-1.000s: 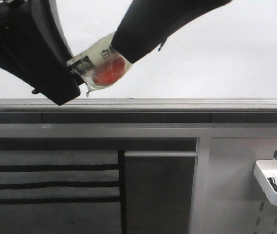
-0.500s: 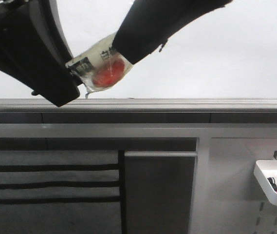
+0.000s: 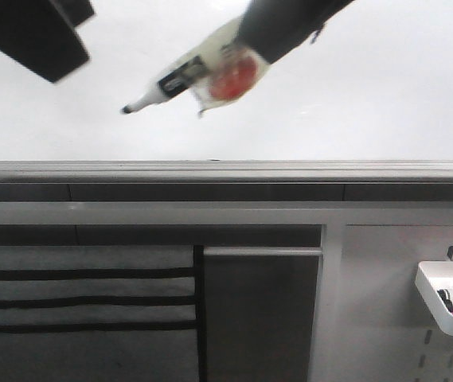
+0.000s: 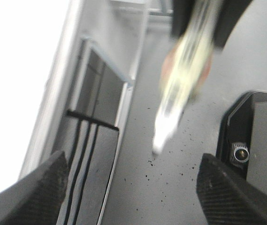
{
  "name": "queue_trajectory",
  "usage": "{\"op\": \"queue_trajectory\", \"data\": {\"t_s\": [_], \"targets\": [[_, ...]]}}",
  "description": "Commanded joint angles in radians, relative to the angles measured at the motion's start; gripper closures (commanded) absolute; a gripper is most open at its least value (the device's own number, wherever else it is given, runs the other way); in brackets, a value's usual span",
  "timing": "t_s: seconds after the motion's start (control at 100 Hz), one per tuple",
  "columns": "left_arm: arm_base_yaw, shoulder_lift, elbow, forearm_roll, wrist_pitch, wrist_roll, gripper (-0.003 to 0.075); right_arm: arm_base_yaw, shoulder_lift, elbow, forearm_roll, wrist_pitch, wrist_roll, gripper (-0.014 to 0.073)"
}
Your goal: Write number 3 on whiteboard
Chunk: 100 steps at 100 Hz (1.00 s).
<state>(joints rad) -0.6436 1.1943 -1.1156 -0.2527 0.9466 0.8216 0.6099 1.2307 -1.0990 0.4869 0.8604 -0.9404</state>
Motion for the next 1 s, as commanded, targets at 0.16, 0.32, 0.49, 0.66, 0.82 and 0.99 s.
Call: {"op": "queue_trajectory", "data": {"t_s": [0.16, 0.32, 0.49, 0.66, 0.82, 0.99], "targets": [[0.178, -0.194, 0.009, -0.006, 0.018, -0.190, 0.0279, -0.109, -0.208, -0.002, -0.234, -0.035, 0.453, 0.0623], [0.289, -0.331, 0.111, -0.006, -0.020, -0.297, 0.0317, -0.205, -0.333, 0.102, -0.237, -0.095, 0.601, 0.0623], [0.357, -0.447, 0.221, -0.016, -0.105, -0.331, 0.0334, -0.218, -0.416, 0.216, -0.237, -0.186, 0.623, 0.0622], [0.361, -0.473, 0.258, -0.018, -0.127, -0.331, 0.0334, -0.218, -0.424, 0.251, -0.237, -0.174, 0.623, 0.0622], [0.361, -0.471, 0.258, -0.018, -0.125, -0.331, 0.0334, -0.218, -0.374, 0.228, -0.153, -0.208, 0.623, 0.0622], [0.361, -0.471, 0.258, -0.018, -0.125, -0.331, 0.0334, -0.218, -0.192, 0.067, -0.138, -0.068, 0.627, 0.0622]]}}
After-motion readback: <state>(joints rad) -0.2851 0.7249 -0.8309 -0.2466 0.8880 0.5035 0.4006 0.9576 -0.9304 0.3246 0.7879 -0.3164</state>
